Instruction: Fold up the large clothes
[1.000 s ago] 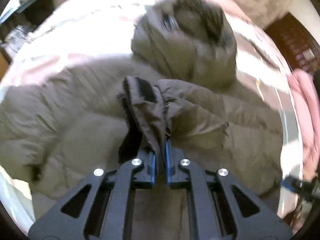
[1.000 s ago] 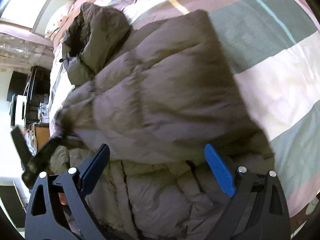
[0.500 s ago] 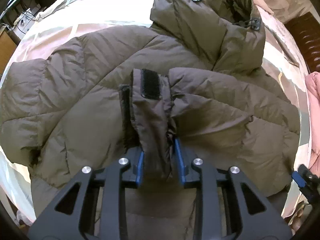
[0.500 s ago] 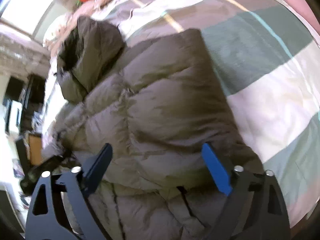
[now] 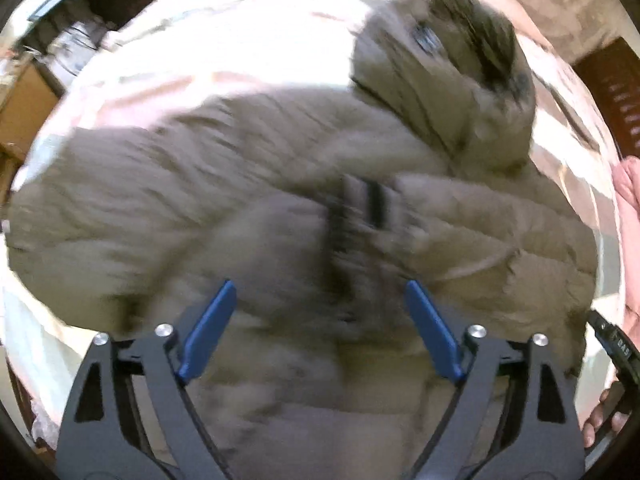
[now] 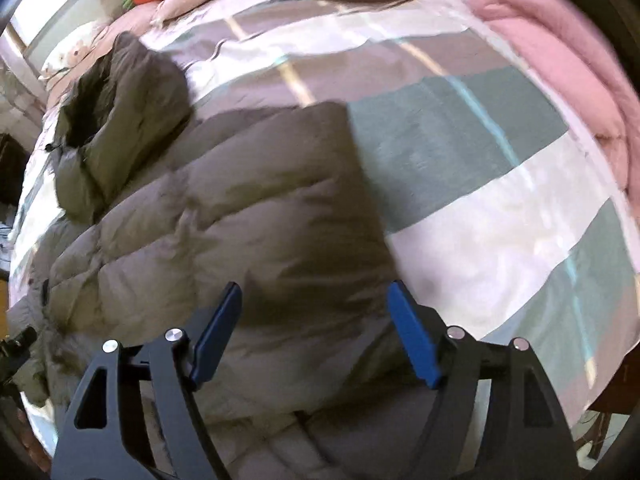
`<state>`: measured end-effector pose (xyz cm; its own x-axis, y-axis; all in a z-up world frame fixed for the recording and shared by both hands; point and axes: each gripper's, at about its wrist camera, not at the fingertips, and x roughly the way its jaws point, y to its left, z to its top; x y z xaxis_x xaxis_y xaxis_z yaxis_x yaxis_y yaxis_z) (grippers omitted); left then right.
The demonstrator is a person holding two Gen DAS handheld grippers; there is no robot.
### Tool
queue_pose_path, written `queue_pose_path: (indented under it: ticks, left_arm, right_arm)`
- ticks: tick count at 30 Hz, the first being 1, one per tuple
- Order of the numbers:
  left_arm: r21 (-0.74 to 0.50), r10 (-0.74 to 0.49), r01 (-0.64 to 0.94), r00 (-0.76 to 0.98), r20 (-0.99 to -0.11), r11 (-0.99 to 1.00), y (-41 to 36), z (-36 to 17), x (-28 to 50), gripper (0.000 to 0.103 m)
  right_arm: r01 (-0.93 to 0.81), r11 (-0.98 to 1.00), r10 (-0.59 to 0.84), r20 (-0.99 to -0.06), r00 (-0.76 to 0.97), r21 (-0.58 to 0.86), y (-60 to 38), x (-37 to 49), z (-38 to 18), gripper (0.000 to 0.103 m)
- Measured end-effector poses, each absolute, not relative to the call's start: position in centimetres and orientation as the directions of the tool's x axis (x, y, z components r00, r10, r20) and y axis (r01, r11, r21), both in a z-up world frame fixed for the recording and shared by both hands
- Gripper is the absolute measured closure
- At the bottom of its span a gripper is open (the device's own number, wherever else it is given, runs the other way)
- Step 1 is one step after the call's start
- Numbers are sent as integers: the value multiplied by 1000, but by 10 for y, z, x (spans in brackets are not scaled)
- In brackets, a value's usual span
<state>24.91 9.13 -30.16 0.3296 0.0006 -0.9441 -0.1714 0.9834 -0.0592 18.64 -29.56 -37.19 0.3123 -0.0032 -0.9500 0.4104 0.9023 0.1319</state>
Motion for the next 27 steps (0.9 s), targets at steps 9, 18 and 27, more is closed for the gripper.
queue_pose_path:
  ticks: [9, 18, 27]
  left_arm:
    - [-367, -85, -626, 434, -897, 688, 323, -305, 196, 2]
    - [-565, -197, -802, 533, -823, 193, 454, -394, 131, 2]
    - [-614, -81, -666, 647, -758, 423, 437, -345, 182, 94]
  right_arm:
    - [317, 923, 127, -950, 285, 219, -259, 174, -366, 27]
    - [331, 915, 159, -961, 226, 230, -244, 168, -378, 27]
    - [315, 921, 165, -961, 222, 231, -240, 170, -379, 27]
